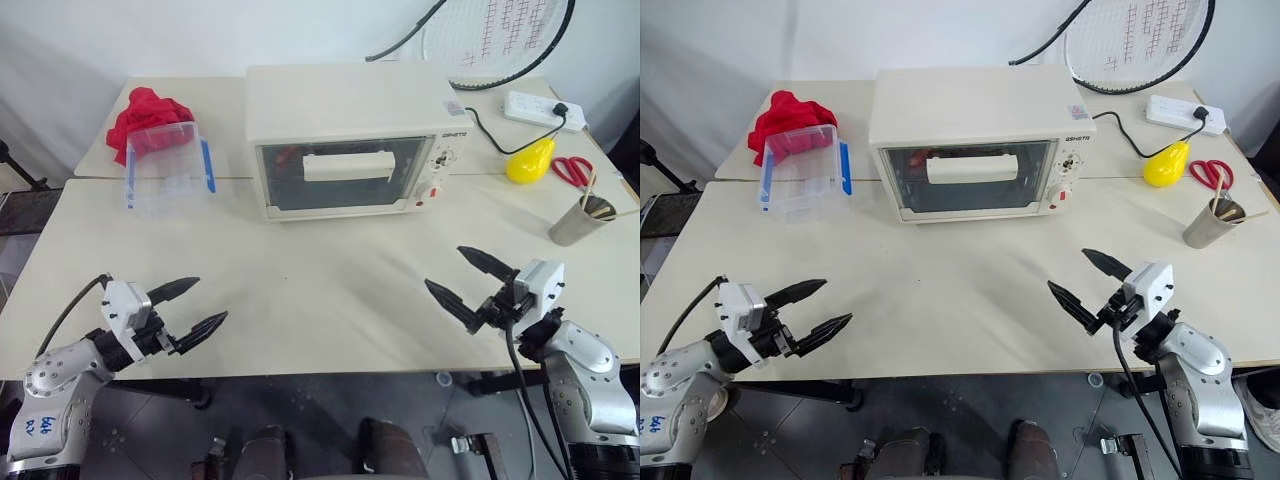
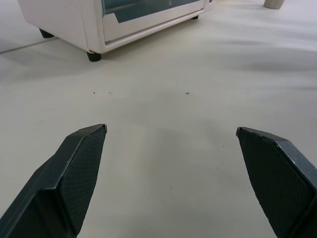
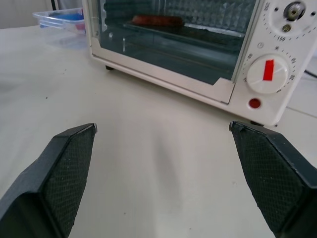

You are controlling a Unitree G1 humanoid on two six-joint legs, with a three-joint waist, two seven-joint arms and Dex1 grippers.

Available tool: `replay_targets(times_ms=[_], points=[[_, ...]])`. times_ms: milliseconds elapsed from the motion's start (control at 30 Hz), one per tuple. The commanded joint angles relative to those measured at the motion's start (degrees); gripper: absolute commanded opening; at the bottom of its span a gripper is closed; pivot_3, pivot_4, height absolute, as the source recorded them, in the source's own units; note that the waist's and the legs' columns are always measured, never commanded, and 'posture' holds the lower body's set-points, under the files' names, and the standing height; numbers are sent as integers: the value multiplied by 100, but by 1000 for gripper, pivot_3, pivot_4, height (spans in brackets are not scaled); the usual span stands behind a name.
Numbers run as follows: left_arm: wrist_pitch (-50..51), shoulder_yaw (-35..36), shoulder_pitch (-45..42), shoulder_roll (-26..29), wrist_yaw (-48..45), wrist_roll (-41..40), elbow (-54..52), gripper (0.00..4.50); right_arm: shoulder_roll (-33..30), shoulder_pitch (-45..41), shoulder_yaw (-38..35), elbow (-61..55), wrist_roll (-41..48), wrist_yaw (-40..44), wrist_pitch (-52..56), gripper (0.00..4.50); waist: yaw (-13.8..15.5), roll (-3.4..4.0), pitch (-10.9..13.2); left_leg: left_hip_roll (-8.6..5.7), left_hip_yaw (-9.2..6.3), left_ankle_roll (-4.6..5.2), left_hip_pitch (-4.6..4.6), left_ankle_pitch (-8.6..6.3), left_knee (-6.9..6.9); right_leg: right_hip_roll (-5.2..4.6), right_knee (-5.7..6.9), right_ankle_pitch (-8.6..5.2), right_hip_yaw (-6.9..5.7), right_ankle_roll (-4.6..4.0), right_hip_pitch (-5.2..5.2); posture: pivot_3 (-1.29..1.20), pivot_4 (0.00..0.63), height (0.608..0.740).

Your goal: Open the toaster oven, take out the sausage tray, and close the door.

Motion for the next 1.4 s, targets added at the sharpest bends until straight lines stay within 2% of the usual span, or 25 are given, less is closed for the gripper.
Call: replay_targets(times_ms=[33,200,233,300,367,567,800,1133,1400], points=[[-222,-5,-92,1,51,90,-45,4447,-30,-65,-13,-69,120,83,36,4500,-1,0,0,-1,0,0,0,0,0,0,0,0,0,0,0,0,150,740],[475,121,-254,23,278,-435,-270,4447,-53,-107,5,-302,401,194,382,4500,0,0,0,0,-1,0,0,0,0,1,1,0,0,0,0,0,150,740],[660,196,-339,83,237,-662,-316,4447,-67,-188,17,-437,570,165,606,4500,0,0,0,2,-1,0,0,0,1,0,2,0,0,0,0,0,150,740],[1622,558,-698,305,331,-1758,-435,4447,-31,-734,90,-669,1006,-125,1249,4500,-12,-3,3,4,-1,0,0,0,3,0,5,0,1,0,0,0,150,740],[1918,733,-988,390,423,-2165,-481,4447,11,-1279,154,-707,1343,-373,1802,4500,-30,-3,6,18,0,-2,-2,3,14,-1,23,0,12,0,-8,0,150,740],[2175,578,-1081,460,214,-2371,-799,4447,23,-2402,480,-182,1189,-469,2393,4500,-2,8,-1,0,-5,-1,2,-6,3,2,32,-2,-5,-4,-12,0,150,740],[1980,273,-1360,238,274,-2147,-808,4447,192,-3639,890,1378,338,-254,1903,4500,-15,7,0,-6,13,0,-4,-6,16,2,21,-2,-10,-3,-12,0,150,740],[1871,178,-1356,66,392,-2027,-875,4447,378,-3957,998,1823,139,468,1370,4500,-37,7,0,-3,22,-1,-6,-4,11,4,22,-2,-11,-3,-17,0,150,740],[1874,240,-1322,31,429,-2033,-793,4447,424,-3721,1107,1390,287,1155,1242,4500,-38,7,0,-3,17,-2,-5,-4,12,4,22,-2,-10,-3,-17,0,150,740]])
